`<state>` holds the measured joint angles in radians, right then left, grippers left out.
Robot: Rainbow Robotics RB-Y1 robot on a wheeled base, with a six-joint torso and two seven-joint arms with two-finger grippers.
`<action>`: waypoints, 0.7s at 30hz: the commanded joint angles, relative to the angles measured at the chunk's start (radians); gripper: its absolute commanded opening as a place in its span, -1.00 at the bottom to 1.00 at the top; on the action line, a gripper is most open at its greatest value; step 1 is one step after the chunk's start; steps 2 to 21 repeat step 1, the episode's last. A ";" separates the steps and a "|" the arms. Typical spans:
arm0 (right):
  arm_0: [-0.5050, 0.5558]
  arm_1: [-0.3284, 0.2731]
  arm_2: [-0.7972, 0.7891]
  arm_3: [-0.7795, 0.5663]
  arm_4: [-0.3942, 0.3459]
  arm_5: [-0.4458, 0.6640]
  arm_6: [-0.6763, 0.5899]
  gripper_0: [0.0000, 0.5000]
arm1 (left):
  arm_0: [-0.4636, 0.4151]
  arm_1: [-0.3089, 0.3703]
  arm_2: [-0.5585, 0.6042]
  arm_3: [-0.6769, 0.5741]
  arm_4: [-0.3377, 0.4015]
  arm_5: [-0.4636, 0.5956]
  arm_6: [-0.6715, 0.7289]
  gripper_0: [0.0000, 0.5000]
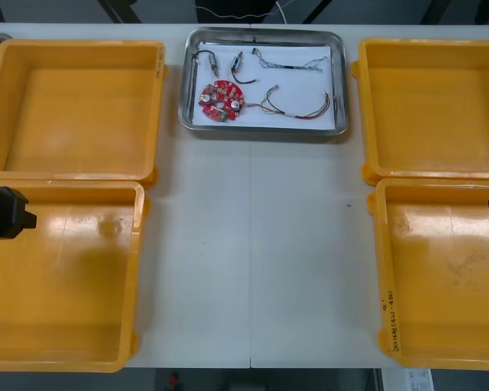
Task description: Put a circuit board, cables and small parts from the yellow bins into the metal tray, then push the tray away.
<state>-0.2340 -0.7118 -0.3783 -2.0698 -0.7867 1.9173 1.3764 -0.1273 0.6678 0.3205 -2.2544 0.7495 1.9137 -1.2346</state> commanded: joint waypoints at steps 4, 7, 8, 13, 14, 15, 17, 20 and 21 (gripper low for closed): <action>0.013 -0.041 -0.030 -0.007 -0.008 0.003 0.010 1.00 | 0.018 0.038 0.008 -0.030 0.007 0.006 -0.036 1.00; 0.013 -0.041 -0.030 -0.007 -0.008 0.003 0.010 1.00 | 0.018 0.038 0.008 -0.030 0.007 0.006 -0.036 1.00; 0.013 -0.041 -0.030 -0.007 -0.008 0.003 0.010 1.00 | 0.018 0.038 0.008 -0.030 0.007 0.006 -0.036 1.00; 0.013 -0.041 -0.030 -0.007 -0.008 0.003 0.010 1.00 | 0.018 0.038 0.008 -0.030 0.007 0.006 -0.036 1.00; 0.013 -0.041 -0.030 -0.007 -0.008 0.003 0.010 1.00 | 0.018 0.038 0.008 -0.030 0.007 0.006 -0.036 1.00; 0.013 -0.041 -0.030 -0.007 -0.008 0.003 0.010 1.00 | 0.018 0.038 0.008 -0.030 0.007 0.006 -0.036 1.00; 0.013 -0.041 -0.030 -0.007 -0.008 0.003 0.010 1.00 | 0.018 0.038 0.008 -0.030 0.007 0.006 -0.036 1.00; 0.013 -0.041 -0.030 -0.007 -0.008 0.003 0.010 1.00 | 0.018 0.038 0.008 -0.030 0.007 0.006 -0.036 1.00; 0.013 -0.041 -0.030 -0.007 -0.008 0.003 0.010 1.00 | 0.018 0.038 0.008 -0.030 0.007 0.006 -0.036 1.00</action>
